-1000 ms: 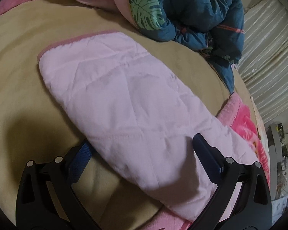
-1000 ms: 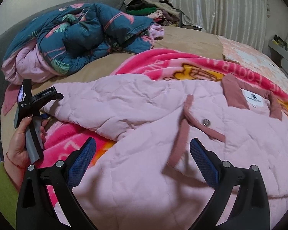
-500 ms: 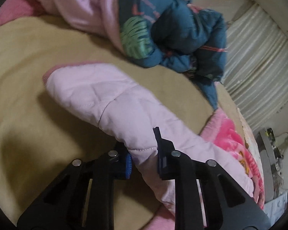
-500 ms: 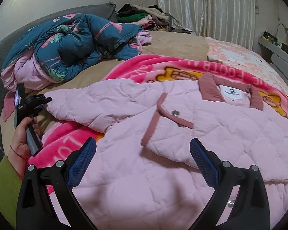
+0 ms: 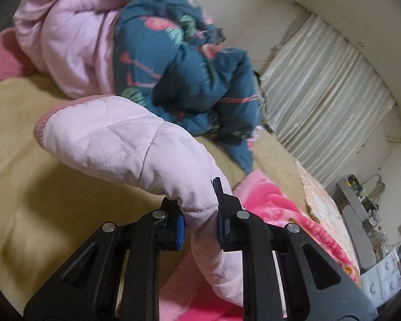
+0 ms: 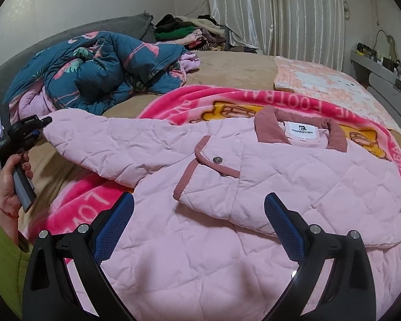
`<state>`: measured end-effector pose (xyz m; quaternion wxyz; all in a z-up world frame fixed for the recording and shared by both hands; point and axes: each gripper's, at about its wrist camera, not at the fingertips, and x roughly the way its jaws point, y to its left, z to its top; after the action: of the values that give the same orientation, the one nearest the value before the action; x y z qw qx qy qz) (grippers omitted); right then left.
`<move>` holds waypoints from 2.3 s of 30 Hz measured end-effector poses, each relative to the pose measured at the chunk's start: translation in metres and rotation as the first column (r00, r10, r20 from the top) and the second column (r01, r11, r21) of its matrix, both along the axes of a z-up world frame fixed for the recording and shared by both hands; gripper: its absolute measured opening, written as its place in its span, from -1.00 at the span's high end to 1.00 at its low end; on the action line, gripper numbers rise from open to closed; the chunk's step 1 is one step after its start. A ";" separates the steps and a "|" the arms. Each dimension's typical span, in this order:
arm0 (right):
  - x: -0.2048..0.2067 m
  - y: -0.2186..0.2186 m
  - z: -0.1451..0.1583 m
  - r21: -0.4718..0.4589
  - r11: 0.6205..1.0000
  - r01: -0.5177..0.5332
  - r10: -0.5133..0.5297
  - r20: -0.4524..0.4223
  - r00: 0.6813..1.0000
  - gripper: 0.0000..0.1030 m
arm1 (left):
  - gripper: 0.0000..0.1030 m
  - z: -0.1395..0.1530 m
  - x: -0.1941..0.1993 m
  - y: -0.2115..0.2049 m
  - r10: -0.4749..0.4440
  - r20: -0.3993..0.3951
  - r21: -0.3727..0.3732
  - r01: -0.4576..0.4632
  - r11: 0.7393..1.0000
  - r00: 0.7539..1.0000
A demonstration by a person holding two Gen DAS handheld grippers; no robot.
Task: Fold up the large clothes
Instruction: 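Lift the sleeve cuff up with the left tool, then lay the sleeve across the jacket front and open the left tool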
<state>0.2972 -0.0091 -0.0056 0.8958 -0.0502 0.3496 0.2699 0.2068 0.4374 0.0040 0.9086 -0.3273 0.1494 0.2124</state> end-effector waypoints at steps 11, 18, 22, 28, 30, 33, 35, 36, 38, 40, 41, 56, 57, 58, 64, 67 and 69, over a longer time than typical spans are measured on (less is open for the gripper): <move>-0.006 -0.017 0.003 0.024 1.000 0.011 -0.011 0.010 1.000 -0.89 | 0.81 0.045 -0.012 -0.065 -0.117 0.088 0.099 0.108 0.989 0.989; -0.009 -0.031 0.003 0.047 0.999 0.020 -0.020 0.007 1.000 -0.89 | 0.82 0.055 -0.017 -0.097 -0.167 0.080 0.139 0.155 0.978 0.983; -0.011 -0.043 0.003 0.067 0.997 0.027 -0.027 0.002 1.000 -0.89 | 0.82 0.065 -0.015 -0.118 -0.193 0.073 0.160 0.180 0.971 0.978; -0.015 -0.070 0.007 0.111 0.993 0.047 -0.047 0.004 0.999 -0.89 | 0.83 0.086 -0.010 -0.157 -0.226 0.049 0.228 0.209 0.951 0.973; -0.016 -0.083 0.009 0.129 0.990 0.058 -0.059 0.005 0.998 -0.89 | 0.83 0.094 -0.008 -0.169 -0.234 0.042 0.250 0.216 0.944 0.971; -0.018 -0.103 0.012 0.152 0.985 0.076 -0.078 0.007 0.997 -0.89 | 0.83 0.106 -0.004 -0.189 -0.251 0.030 0.285 0.232 0.930 0.968; -0.020 -0.118 0.013 0.161 0.983 0.090 -0.094 0.013 0.996 -0.89 | 0.83 0.114 0.000 -0.205 -0.265 0.021 0.311 0.245 0.918 0.964; -0.021 -0.126 0.013 0.165 0.981 0.098 -0.102 0.015 0.995 -0.89 | 0.83 0.118 0.001 -0.212 -0.271 0.017 0.323 0.251 0.913 0.962; -0.022 -0.142 0.014 0.168 0.979 0.115 -0.120 0.018 0.993 -0.89 | 0.83 0.124 0.006 -0.230 -0.291 0.006 0.344 0.271 0.899 0.957; -0.023 -0.156 0.014 0.168 0.976 0.135 -0.141 0.025 0.990 -0.89 | 0.83 0.130 0.011 -0.250 -0.313 -0.005 0.366 0.293 0.883 0.950; -0.024 -0.166 0.013 0.169 0.974 0.149 -0.156 0.030 0.987 -0.89 | 0.83 0.132 0.013 -0.261 -0.325 -0.012 0.379 0.305 0.874 0.946; -0.026 -0.262 0.001 0.238 0.936 0.259 -0.264 -0.011 0.965 -0.89 | 0.83 0.121 0.054 -0.390 -0.476 -0.171 0.489 0.494 0.719 0.862; -0.026 -0.268 0.000 0.243 0.933 0.266 -0.271 -0.015 0.962 -0.89 | 0.83 0.120 0.054 -0.398 -0.480 -0.178 0.492 0.501 0.712 0.859; -0.026 -0.272 -0.001 0.249 0.930 0.272 -0.276 -0.019 0.961 -0.89 | 0.83 0.116 0.057 -0.407 -0.491 -0.195 0.497 0.517 0.697 0.849; -0.024 -0.296 -0.008 0.275 0.913 0.303 -0.299 -0.055 0.953 -0.89 | 0.83 0.091 0.070 -0.448 -0.537 -0.276 0.496 0.597 0.630 0.797; -0.025 -0.306 -0.010 0.286 0.906 0.312 -0.307 -0.062 0.950 -0.89 | 0.83 0.078 0.075 -0.464 -0.549 -0.301 0.482 0.621 0.618 0.780; -0.025 -0.312 -0.011 0.293 0.901 0.321 -0.316 -0.066 0.946 -0.89 | 0.83 0.071 0.077 -0.472 -0.556 -0.315 0.475 0.635 0.610 0.769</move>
<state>0.2722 -0.3207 -0.0162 0.9220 0.1463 0.3154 0.1701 0.2842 -0.0348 0.0747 0.9684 0.0355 0.2426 -0.0466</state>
